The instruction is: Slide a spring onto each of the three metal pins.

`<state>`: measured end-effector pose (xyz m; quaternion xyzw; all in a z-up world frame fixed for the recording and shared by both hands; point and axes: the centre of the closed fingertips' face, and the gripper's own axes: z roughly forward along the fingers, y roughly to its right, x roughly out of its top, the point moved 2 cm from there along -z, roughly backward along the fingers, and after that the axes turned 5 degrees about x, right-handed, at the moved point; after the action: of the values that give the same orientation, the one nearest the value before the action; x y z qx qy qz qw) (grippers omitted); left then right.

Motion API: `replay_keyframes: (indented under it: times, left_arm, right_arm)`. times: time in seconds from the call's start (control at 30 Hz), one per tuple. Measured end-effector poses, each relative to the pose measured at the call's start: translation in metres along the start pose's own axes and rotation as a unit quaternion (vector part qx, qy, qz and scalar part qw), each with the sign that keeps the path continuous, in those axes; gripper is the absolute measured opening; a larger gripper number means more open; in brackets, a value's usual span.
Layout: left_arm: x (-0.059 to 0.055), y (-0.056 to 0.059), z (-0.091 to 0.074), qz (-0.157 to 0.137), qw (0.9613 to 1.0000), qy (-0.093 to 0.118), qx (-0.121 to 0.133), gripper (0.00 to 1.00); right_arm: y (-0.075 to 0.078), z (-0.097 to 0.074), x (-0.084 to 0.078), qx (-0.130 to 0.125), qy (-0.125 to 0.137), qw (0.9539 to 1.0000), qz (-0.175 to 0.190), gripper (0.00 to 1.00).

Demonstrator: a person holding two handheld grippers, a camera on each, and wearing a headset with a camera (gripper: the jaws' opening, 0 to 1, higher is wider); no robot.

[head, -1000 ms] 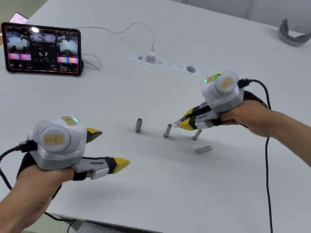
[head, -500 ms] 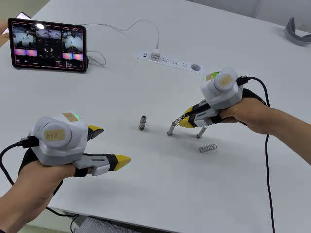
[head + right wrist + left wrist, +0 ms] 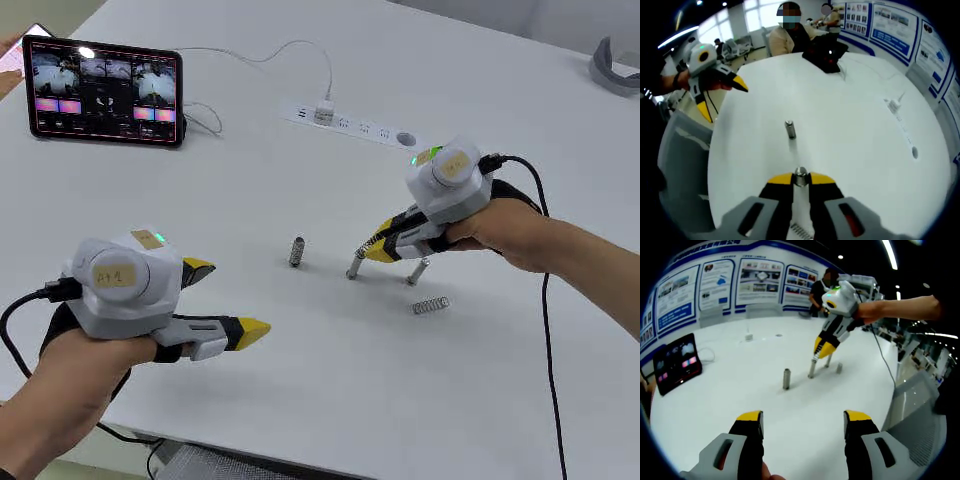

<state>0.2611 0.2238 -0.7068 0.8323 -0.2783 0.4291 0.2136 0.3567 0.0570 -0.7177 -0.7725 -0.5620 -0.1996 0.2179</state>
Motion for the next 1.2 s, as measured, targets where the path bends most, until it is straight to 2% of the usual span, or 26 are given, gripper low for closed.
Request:
replay_keyframes:
  times: [0.23,0.63,0.83,1.2]
  left_arm:
    - [0.0,-0.001,-0.002,-0.001,1.0,-0.001,0.002,0.66]
    - [0.001,0.002,-0.003,-0.003,1.0,0.0,0.002,0.66]
    - [-0.001,0.002,-0.003,-0.002,1.0,-0.002,0.001,0.66]
    - [0.002,-0.005,-0.004,-0.004,1.0,0.002,0.008,0.66]
  right_arm:
    - [0.001,0.002,0.002,0.0,0.001,1.0,0.004,0.13]
    - [0.001,0.008,0.007,0.001,-0.004,1.0,-0.009,0.13]
    - [0.001,0.012,0.002,0.004,-0.01,0.9999,-0.006,0.13]
    - [0.002,0.023,-0.004,0.009,-0.02,0.9997,-0.008,0.13]
